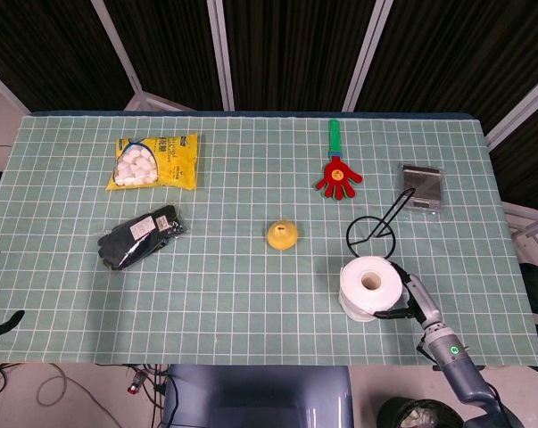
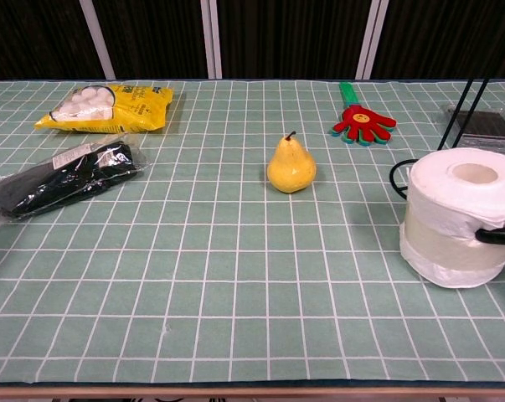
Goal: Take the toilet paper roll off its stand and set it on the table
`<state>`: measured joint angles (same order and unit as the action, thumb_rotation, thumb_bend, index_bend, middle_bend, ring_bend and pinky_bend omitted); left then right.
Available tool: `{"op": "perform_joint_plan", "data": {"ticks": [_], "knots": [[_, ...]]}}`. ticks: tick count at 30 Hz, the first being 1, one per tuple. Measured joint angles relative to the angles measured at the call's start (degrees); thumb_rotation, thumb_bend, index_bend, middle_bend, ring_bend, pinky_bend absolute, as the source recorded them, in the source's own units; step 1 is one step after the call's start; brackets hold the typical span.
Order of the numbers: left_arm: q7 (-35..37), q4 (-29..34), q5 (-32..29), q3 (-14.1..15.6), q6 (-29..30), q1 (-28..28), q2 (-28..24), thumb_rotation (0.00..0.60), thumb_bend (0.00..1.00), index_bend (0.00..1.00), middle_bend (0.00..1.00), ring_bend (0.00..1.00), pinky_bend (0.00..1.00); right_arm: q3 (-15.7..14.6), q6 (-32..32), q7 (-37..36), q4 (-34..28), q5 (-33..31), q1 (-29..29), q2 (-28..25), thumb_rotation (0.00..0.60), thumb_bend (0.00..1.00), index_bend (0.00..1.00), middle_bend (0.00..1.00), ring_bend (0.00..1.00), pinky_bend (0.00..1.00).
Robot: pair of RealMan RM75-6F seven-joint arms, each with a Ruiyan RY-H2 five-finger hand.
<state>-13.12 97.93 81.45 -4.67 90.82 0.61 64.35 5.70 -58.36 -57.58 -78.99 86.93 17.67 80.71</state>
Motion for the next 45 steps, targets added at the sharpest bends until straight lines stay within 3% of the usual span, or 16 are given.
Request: {"op": "perform_joint_plan", "data": {"ticks": [7, 19, 28, 33, 38, 45], "knots": [[0.1, -0.1, -0.1, 0.0, 0.0, 0.0, -0.1, 0.600, 0.10, 0.12, 0.00, 0.00, 0.00, -2.4, 0.9, -1.5, -0.3, 2.1, 0.9, -1.1, 0.600, 0.04, 0.00, 0.00, 0.00, 0.00], [-0.2, 0.0, 0.2, 0.2, -0.2, 0.1, 0.1, 0.600, 0.10, 0.12, 0.00, 0.00, 0.00, -4.8, -1.9, -4.8, -2.0, 5.6, 1.5, -7.0, 0.600, 0.00, 0.00, 0.00, 0.00, 0.00], [-0.2, 0.1, 0.0, 0.0, -0.1, 0.0, 0.1, 0.600, 0.10, 0.12, 0.00, 0.00, 0.00, -7.6, -12.0, -9.1, -5.6, 9.4, -1.9, -18.1, 0.600, 0.00, 0.00, 0.00, 0.00, 0.00], [0.3, 0.2, 0.0, 0.0, 0.3, -0.1, 0.0, 0.600, 0.10, 0.12, 0.00, 0.00, 0.00, -7.2, -18.7, -9.2, -7.3, 9.0, -4.2, -24.7, 0.600, 0.00, 0.00, 0.00, 0.00, 0.00], [0.7, 0.4, -0.2, -0.2, 0.6, -0.3, -0.3, 0.600, 0.10, 0.12, 0.00, 0.00, 0.00, -5.8, -20.5, 1.6, -8.6, 5.8, -5.6, -25.6, 0.600, 0.00, 0.00, 0.00, 0.00, 0.00], [1.8, 0.8, -0.2, -0.1, 0.4, -0.5, -0.9, 0.600, 0.10, 0.12, 0.00, 0.00, 0.00, -4.5, -25.4, 35.3, -11.5, 1.9, -8.6, -24.3, 0.600, 0.00, 0.00, 0.00, 0.00, 0.00]]}}
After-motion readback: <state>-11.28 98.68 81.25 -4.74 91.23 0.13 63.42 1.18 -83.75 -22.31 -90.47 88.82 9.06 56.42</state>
